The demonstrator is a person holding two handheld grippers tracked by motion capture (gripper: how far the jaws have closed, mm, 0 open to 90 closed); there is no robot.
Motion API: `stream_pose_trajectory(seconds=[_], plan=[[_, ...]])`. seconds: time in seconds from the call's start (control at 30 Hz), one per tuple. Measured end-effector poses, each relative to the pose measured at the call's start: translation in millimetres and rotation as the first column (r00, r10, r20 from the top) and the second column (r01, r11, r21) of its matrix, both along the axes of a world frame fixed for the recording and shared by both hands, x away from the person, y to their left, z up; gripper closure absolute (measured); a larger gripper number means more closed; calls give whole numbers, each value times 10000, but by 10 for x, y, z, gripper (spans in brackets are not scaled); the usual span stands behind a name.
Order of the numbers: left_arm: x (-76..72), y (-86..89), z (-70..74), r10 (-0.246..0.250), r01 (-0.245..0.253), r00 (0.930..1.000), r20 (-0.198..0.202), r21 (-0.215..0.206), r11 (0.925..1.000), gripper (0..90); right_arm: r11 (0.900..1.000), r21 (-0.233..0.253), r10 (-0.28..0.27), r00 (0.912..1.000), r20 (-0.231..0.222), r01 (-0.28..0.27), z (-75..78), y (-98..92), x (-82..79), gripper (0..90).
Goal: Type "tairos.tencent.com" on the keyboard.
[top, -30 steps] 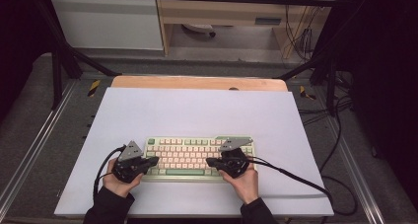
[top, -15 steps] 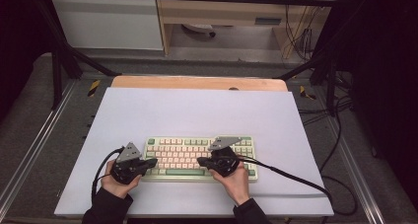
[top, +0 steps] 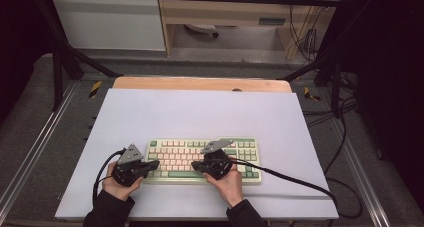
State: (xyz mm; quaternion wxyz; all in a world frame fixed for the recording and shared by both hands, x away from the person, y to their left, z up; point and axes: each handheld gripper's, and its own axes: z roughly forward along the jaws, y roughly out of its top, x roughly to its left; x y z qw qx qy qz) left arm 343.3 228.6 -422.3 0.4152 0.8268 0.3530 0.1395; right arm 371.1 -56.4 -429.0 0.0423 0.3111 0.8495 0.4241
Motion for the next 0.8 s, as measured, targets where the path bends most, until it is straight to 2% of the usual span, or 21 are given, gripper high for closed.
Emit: stream_pose_trajectory(seconds=[0.37,0.8], plan=[[0,-4,1,-20,20,10000,0,6,10000,900,9999,-116,91,10000,-38,-91,-45,23,0,900],[-8,-11,15,-66,66,10000,21,-47,10000,900,9990,-430,145,9996,242,-135,119,-103,-62,900]])
